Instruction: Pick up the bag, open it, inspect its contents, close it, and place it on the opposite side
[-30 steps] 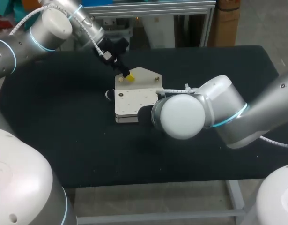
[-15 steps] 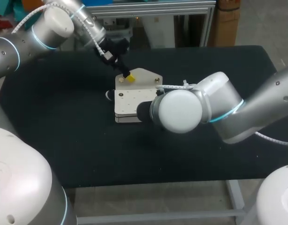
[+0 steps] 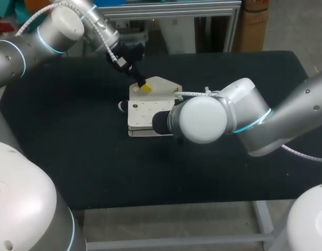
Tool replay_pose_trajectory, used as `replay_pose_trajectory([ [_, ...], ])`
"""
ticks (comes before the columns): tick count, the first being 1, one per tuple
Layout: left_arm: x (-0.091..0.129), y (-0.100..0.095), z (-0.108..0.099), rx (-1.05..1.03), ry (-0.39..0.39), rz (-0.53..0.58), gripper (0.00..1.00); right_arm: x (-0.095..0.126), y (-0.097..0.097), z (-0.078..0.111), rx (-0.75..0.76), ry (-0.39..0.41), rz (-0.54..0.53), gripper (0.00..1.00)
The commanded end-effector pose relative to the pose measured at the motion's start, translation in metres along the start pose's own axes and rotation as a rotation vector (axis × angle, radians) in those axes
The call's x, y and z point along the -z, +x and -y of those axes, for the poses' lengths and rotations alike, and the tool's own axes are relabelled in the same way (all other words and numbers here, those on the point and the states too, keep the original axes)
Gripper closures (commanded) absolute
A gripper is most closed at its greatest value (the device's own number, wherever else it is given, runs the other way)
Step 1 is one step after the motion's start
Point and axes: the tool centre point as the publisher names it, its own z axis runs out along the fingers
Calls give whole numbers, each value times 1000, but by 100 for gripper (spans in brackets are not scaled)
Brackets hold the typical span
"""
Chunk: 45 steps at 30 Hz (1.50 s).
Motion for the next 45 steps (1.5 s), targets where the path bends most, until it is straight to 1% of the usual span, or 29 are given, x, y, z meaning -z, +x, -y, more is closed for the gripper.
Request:
replay_pose_trajectory([
  [1, -2, -5, -2, -3, -1, -15, 100, -3, -1, 1, -5, -7, 4, 81],
  [4, -3, -5, -3, -5, -5, -19, 100, -3, -2, 0, -7, -8, 7, 86],
  [5, -4, -4, -3, -7, -6, -22, 100, -2, -3, 0, -7, -8, 8, 90],
  [7, -4, -3, -4, -13, -5, -23, 100, -2, -3, 0, -7, -8, 10, 100],
  [13, -6, 7, -6, -60, 0, 11, 100, -2, -3, -1, -5, -4, 7, 100],
  [18, -15, 19, -11, -132, -1, 87, 100, -2, -1, -1, -6, -1, 2, 100],
  [21, -20, 25, -13, -174, 14, 140, 100, -3, 0, 0, -10, 0, -2, 100],
  [29, -26, 43, -20, -302, 85, 265, 100, -3, 0, 0, -13, 3, -7, 100],
  [32, -31, 50, -22, -345, 95, 326, 100, -3, 0, 0, -13, 3, -7, 100],
  [33, -32, 53, -23, -356, 101, 331, 100, -3, 0, 0, -13, 3, -7, 100],
  [45, -32, 53, -23, -356, 101, 331, 100, -3, 0, 0, -13, 3, -7, 100],
])
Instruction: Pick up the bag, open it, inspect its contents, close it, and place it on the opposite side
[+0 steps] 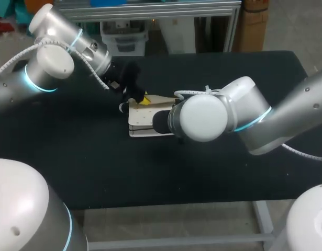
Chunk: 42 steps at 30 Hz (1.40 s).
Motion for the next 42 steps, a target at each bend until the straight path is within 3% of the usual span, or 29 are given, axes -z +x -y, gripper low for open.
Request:
replay_pose_trajectory([
  [1, -7, 9, -5, 0, 2, 116, 100, -3, 0, -2, 0, 1, 2, 100],
  [3, -4, 9, -5, -10, -10, 117, 52, -3, 0, -2, 0, 1, 2, 100],
  [4, -3, 10, -6, -16, -24, 130, 16, -3, 0, -2, 0, 1, 2, 100],
  [5, -3, 12, -6, -32, -22, 133, 2, -3, 0, -2, 0, 1, 2, 100],
  [6, -4, 14, -6, -39, -21, 132, 0, -3, 0, -2, 0, 1, 2, 100],
  [18, 20, 12, 6, -95, 34, 274, 0, -3, 0, -2, 0, 1, 2, 100],
  [26, 18, -14, 19, -98, -14, 311, 0, -3, 0, -2, 0, 1, 2, 100],
  [32, 16, -32, 19, -67, -61, 302, 21, -3, 0, -2, 0, 1, 2, 100],
  [34, 16, -33, 18, -54, -62, 290, 51, -3, 0, -2, 0, 1, 2, 100],
  [36, 17, -34, 18, -53, -71, 291, 62, -3, 0, -2, 0, 1, 2, 100],
  [37, 19, -34, 17, -51, -73, 292, 80, -3, 0, -2, 0, 1, 2, 100],
  [38, 20, -34, 16, -52, -74, 288, 91, -3, 0, -2, 0, 1, 2, 100],
  [42, 26, -31, 11, -51, -79, 291, 88, -3, 0, -2, 0, 1, 2, 100],
])
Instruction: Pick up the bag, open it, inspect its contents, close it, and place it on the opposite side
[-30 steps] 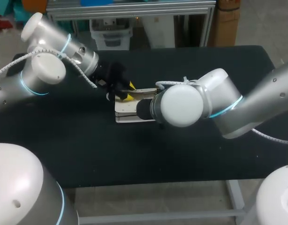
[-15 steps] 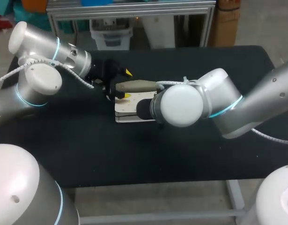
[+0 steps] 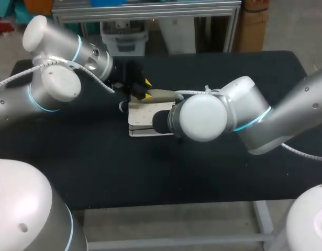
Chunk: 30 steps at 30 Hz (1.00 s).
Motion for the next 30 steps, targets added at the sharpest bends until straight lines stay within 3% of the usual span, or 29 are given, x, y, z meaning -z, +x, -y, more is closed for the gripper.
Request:
replay_pose_trajectory([
  [1, 8, 1, -4, -1, -2, -5, 88, -2, 0, -1, 0, 1, 2, 100],
  [4, 12, 5, -6, -6, -17, 1, 87, -2, 0, -1, 0, 1, 2, 100],
  [6, 12, 6, -6, -4, -23, 4, 100, -2, 0, -1, 0, 1, 2, 100],
  [12, 8, 10, -3, -45, -30, -9, 100, -2, 0, -1, 0, 1, 2, 100],
  [20, 1, 35, -1, -140, -40, -51, 100, -2, 0, -1, 0, 1, 2, 100],
  [30, -14, 51, -11, -196, -65, -123, 100, -2, 0, -1, 0, 1, 2, 100],
])
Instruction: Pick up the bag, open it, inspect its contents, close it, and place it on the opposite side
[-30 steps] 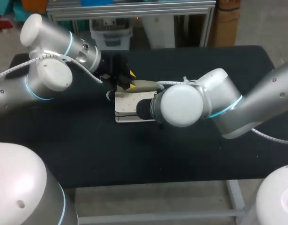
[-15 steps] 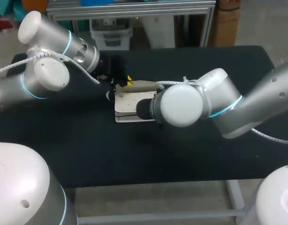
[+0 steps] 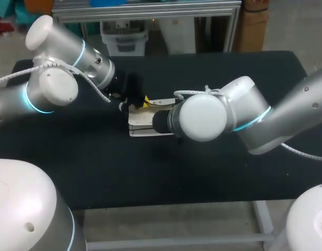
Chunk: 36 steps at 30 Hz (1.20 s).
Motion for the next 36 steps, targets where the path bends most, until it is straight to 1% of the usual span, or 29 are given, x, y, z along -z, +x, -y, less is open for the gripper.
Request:
replay_pose_trajectory([
  [1, -12, 0, -3, -21, -5, -21, 100, -2, 0, -1, 0, 0, 2, 100],
  [6, -12, 6, -9, -66, -13, -52, 100, -2, 0, -1, 0, 0, 2, 100],
  [10, -13, 13, -10, -113, -27, -77, 100, -2, 0, -1, 0, 0, 2, 100],
  [12, -11, 15, -9, -124, -14, -86, 100, -2, 0, -1, 0, 0, 2, 100],
  [17, -12, 18, -7, -132, -11, -87, 100, -2, 0, -1, 0, 0, 2, 100],
  [18, -12, 18, -7, -132, -6, -88, 94, -2, 0, -1, 0, 0, 2, 100],
  [19, -13, 18, -6, -133, -5, -89, 68, -2, 0, -1, 0, 0, 2, 100],
  [20, -13, 18, -6, -134, -4, -89, 62, -2, 0, -1, 0, 0, 2, 100],
  [21, -13, 18, -6, -134, 1, -86, 60, -2, 0, -1, 0, 0, 2, 100],
  [22, -12, 18, -5, -133, 7, -78, 56, -2, 0, -1, 0, 0, 2, 100],
  [24, -7, 16, -4, -130, 26, -58, 42, -2, 0, -1, 0, 0, 2, 100],
  [26, -2, 15, -1, -128, 45, -37, 48, -2, 0, -1, 0, 0, 2, 100],
  [28, 0, 14, 0, -129, 53, -27, 51, -2, 0, -1, 0, 0, 2, 100],
  [29, 1, 13, 1, -128, 58, -25, 55, -2, 0, -1, 0, 0, 2, 100],
  [31, 2, 11, 2, -129, 65, -17, 64, -2, 0, -1, 0, 0, 2, 100],
  [32, 3, 10, 3, -128, 68, -15, 73, -2, 0, -1, 0, 0, 2, 100],
  [33, 4, 9, 4, -126, 77, -10, 77, -2, 0, -1, 0, 0, 2, 100],
  [36, 5, 6, 5, -114, 98, 24, 79, -2, 0, -1, 0, 0, 2, 100],
])
